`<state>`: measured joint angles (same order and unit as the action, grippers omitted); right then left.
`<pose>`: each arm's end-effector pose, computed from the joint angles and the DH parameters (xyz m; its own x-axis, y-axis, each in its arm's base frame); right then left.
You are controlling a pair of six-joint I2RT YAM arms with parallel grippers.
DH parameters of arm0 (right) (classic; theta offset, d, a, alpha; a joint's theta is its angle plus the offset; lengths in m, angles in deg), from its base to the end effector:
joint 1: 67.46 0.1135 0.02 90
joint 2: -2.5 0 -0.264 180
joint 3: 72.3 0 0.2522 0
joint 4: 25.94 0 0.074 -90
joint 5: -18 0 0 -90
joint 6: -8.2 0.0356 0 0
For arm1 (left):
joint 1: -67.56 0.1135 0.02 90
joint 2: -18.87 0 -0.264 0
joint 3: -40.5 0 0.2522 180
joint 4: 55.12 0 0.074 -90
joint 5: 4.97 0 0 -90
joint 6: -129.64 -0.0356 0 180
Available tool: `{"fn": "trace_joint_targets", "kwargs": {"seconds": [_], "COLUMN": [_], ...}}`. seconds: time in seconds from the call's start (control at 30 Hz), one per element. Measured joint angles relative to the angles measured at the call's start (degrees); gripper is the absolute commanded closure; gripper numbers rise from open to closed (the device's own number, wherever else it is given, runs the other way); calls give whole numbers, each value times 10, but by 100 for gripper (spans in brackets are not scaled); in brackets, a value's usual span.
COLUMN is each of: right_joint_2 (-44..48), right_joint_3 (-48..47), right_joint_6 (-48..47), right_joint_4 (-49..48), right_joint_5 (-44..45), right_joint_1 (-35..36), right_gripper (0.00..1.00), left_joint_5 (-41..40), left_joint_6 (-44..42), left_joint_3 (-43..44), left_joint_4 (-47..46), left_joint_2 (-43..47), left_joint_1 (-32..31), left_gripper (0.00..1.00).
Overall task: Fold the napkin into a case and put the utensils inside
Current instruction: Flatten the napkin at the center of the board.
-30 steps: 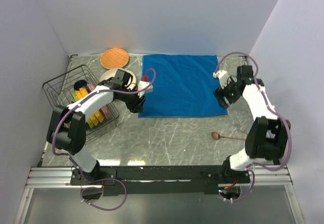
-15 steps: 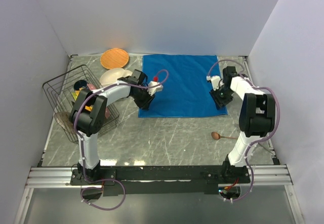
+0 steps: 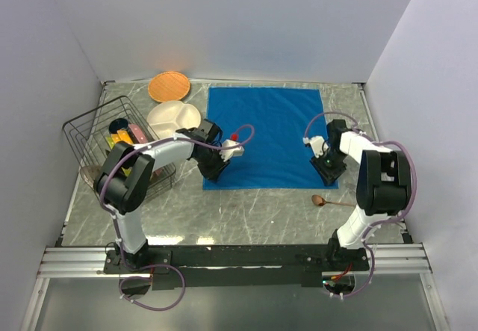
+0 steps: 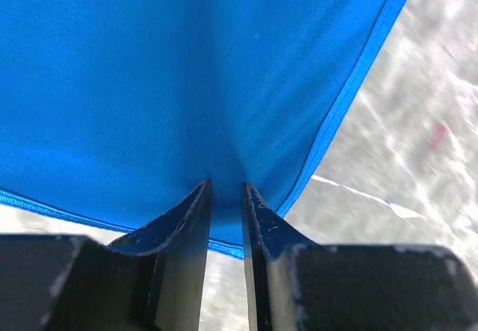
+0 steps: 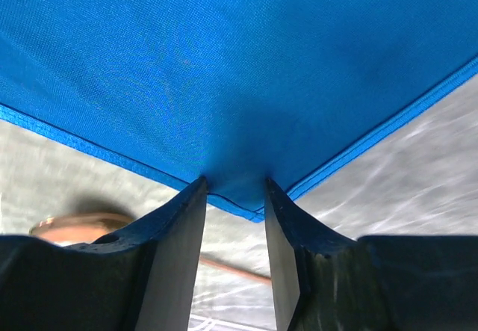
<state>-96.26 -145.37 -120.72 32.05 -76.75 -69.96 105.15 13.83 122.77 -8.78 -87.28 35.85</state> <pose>0.2994 -0.0101 0.1563 -0.7941 -0.5920 -0.1374 -0.5971 0.8022 -0.0051 0.3002 -0.1998 0.1639 -0.4627 0.7664 -0.4456 0.8820 0.4487 -0.1441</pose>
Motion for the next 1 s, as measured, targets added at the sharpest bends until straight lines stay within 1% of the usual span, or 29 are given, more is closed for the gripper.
{"fn": "trace_joint_targets", "kwargs": {"seconds": [0.1,0.2,0.33,0.37,0.4,0.43,0.47,0.53,0.6,0.67,0.7,0.77,0.83,0.9,0.97,1.0], "right_joint_2": [28,45,63,66,68,68,68,68,70,74,78,83,84,72,48,40], "right_joint_3": [33,50,42,24,7,-24,-61,-140,-221,-287,-307,-337,-364,-393,-431,-437], "right_joint_6": [-9,-13,-10,-7,-4,3,11,29,55,84,98,131,165,182,187,184], "right_joint_4": [9,27,56,74,82,96,105,111,100,75,64,39,14,13,24,27], "right_joint_5": [-3,-5,-18,-26,-33,-43,-53,-75,-96,-116,-121,-129,-132,-137,-142,-143], "right_joint_1": [0,0,-1,-2,-4,-7,-10,-19,-27,-33,-34,-36,-36,-36,-36,-36], "right_gripper": [55,53,43,35,32,31,26,21,15,11,9,6,8,11,19,22], "left_joint_5": [6,12,18,20,22,26,30,38,43,44,44,42,36,37,49,58], "left_joint_6": [0,0,2,4,7,12,18,31,50,76,88,122,160,186,187,180], "left_joint_3": [-21,-33,-33,-29,-23,-4,16,64,116,163,179,212,237,258,275,280], "left_joint_4": [12,26,51,58,63,76,78,73,50,12,-4,-44,-80,-101,-103,-98], "left_joint_2": [18,29,39,44,48,58,67,86,108,129,136,146,147,139,125,118], "left_joint_1": [-7,-10,-11,-10,-10,-6,-5,3,17,33,40,60,77,93,106,109], "left_gripper": [69,66,59,57,53,52,51,48,43,41,40,40,40,41,43,47]}}
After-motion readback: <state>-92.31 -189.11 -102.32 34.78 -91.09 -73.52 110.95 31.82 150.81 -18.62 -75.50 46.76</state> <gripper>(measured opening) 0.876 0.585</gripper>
